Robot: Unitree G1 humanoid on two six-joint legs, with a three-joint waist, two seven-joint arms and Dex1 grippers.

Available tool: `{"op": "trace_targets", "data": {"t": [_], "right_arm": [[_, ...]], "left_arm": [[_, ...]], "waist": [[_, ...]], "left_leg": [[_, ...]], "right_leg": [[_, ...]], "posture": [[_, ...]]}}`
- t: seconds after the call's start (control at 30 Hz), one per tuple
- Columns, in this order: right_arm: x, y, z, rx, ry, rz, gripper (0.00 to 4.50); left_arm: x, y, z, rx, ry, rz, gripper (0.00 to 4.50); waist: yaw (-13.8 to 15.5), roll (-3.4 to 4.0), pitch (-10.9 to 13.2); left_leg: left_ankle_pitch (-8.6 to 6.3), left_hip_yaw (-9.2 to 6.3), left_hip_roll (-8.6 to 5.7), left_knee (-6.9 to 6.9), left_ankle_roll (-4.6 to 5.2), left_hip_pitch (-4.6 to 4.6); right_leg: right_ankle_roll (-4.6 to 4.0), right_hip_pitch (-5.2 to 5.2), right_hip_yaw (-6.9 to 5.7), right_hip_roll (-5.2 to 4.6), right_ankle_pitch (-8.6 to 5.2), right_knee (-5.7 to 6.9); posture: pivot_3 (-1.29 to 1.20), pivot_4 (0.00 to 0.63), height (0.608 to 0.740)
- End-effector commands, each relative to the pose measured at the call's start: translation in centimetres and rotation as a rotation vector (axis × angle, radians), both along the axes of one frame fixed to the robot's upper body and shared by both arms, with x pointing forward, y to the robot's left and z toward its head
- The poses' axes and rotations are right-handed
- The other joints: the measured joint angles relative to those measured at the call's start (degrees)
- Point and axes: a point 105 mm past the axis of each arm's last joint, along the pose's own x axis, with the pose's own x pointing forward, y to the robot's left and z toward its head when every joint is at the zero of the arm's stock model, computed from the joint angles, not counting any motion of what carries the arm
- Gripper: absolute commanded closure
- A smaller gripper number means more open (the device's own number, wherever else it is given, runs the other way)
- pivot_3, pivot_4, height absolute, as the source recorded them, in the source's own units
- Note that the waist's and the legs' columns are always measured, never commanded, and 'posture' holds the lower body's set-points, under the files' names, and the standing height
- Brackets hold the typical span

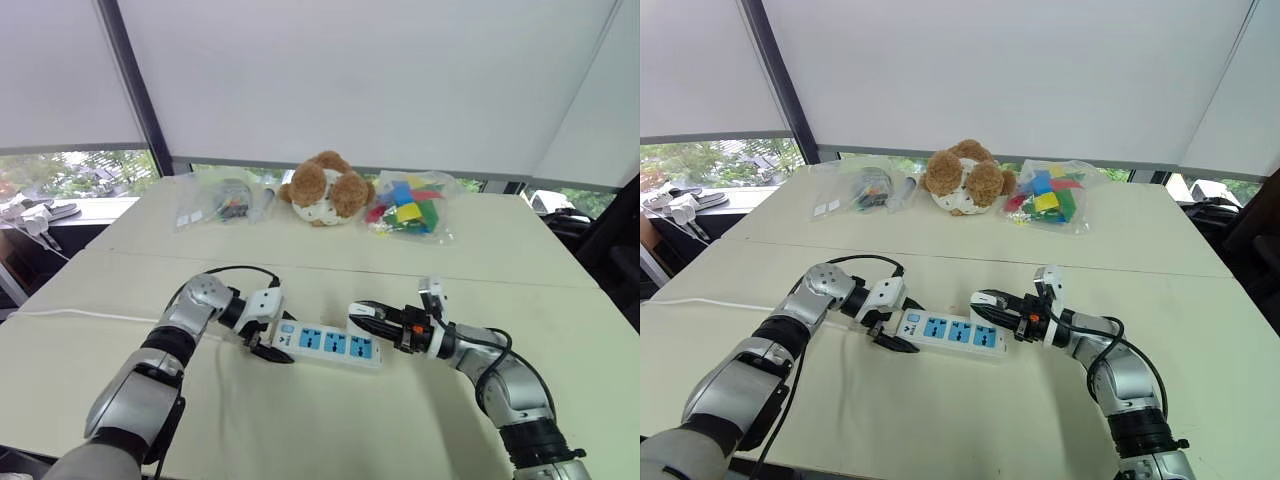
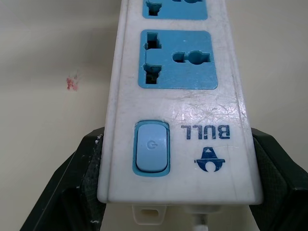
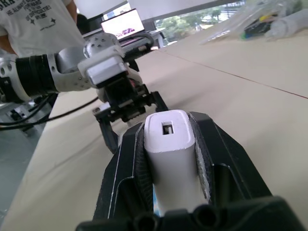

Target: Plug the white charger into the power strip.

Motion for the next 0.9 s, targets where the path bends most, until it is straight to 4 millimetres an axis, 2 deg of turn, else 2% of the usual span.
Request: {"op": "trace_targets", "data": {"t": [0.03, 0.17, 0.37, 0.57, 0.9], "right_arm": [[-0.2, -0.1, 0.2, -0.003, -0.029, 0.03, 3.7], [-0.2, -0.5, 0.0, 0.002, -0.015, 0.029, 3.7], [-0.6, 0.0, -1.1, -0.02, -0.004, 0.057, 3.7], [-0.2, -0.2, -2.7, -0.099, -0.042, 0.097, 3.7], [0.2, 0.0, -4.1, -0.139, -0.042, 0.146, 3.7]], "left_arm": [[-0.7, 1.7, -2.3, 0.108, 0.065, 0.014, 1.43], [-0.7, 1.9, -2.5, 0.112, 0.066, 0.022, 1.43], [-0.8, 2.0, -2.5, 0.108, 0.068, 0.02, 1.43], [-1.0, 2.0, -2.4, 0.102, 0.077, 0.006, 1.43], [-1.3, 2.2, -2.3, 0.099, 0.084, 0.006, 1.43]], "waist": [[-0.1, 0.0, 0.0], [-0.1, 0.0, 0.0], [-0.1, 0.0, 0.0], [-0.2, -0.04, 0.0], [-0.4, -0.04, 0.0]], "left_leg": [[0.0, 0.0, 0.01, -0.01, 0.0, 0.03], [0.0, 0.01, 0.03, -0.04, 0.0, 0.14], [0.0, 0.03, 0.03, -0.09, 0.0, 0.28], [-0.01, 0.14, 0.02, -0.42, 0.0, 0.92], [0.0, 0.14, 0.08, -0.73, -0.01, 1.07]], "right_leg": [[0.0, 0.02, 0.0, 0.02, 0.0, 0.0], [0.0, 0.09, 0.02, 0.02, 0.0, 0.0], [0.0, 0.2, 0.03, 0.02, 0.0, -0.01], [-0.01, 0.73, 0.09, 0.01, -0.01, -0.24], [-0.02, 0.75, 0.12, 0.06, -0.01, -0.37]], "posture": [[0.0, 0.15, 0.739], [0.0, 0.15, 0.739], [0.0, 0.15, 0.739], [0.0, 0.15, 0.739], [0.0, 0.15, 0.739]]}}
